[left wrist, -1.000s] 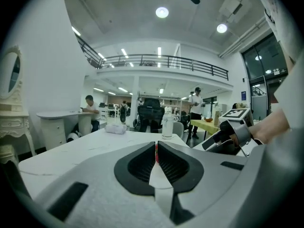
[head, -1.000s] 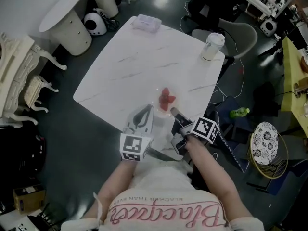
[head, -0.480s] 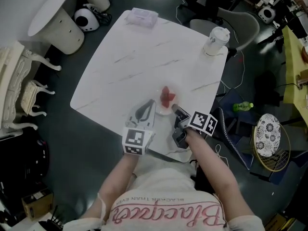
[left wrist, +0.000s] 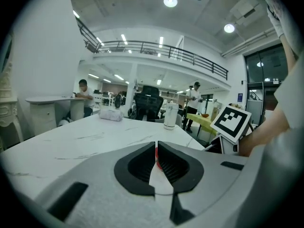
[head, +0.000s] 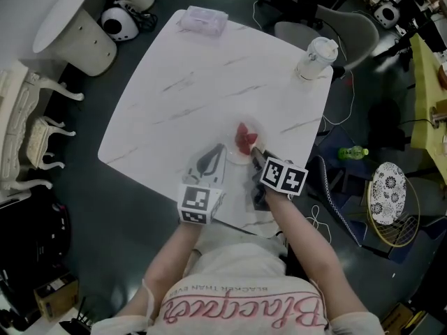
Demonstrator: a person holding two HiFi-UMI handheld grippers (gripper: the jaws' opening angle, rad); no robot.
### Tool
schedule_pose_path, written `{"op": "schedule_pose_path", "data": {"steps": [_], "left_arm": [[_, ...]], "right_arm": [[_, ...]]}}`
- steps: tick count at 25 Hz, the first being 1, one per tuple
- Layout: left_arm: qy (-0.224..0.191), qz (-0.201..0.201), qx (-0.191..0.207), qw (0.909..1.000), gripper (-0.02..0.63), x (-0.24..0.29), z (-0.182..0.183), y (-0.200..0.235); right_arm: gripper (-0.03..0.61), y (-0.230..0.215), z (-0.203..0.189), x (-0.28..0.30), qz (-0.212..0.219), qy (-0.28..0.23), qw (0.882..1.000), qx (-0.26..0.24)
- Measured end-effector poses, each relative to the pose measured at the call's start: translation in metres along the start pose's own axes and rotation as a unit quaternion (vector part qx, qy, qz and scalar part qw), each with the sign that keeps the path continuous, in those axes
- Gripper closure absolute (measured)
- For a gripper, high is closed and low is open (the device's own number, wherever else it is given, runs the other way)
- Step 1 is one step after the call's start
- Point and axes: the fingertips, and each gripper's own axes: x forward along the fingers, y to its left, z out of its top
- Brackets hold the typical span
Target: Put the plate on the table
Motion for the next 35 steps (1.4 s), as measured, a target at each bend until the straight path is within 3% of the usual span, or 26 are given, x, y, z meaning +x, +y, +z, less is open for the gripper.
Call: {"op": "schedule_pose_path", "data": {"steps": [6, 11, 24, 26, 29, 35], "left_arm": [[-0.003, 0.003, -0.003, 1.0, 0.597, 0.005, 0.003, 0.006], [-0.002, -0.001, -0.004, 1.0, 0.597, 0.006, 0.002, 0.005], [-0.029, -0.006, 0.014, 0.9995, 0.597, -0.015, 0.018, -0.014], [-0.036, -0.004, 0.021, 0.9991, 0.597, -0.021, 0.022, -0.02], [-0.049, 0.001, 0.025, 0.9985, 0.597, -0.032, 0.032, -0.027], [-0.085, 0.006, 0.027, 0.996, 0.597, -0.055, 0.057, -0.041]], "right_arm": [[0.472, -0.01, 0.001, 0.003, -0.085, 0.004, 0.994, -0.066], [0.462, -0.007, 0.0, 0.007, -0.098, 0.022, 0.986, -0.131], [0.459, 0.025, 0.021, -0.043, -0.034, -0.026, 0.984, -0.172], [0.497, 0.033, 0.023, -0.057, -0.018, -0.036, 0.983, -0.182], [0.543, 0.053, 0.03, -0.078, 0.011, -0.055, 0.975, -0.216], [0.56, 0.097, 0.043, -0.127, 0.06, -0.122, 0.951, -0.278]]}}
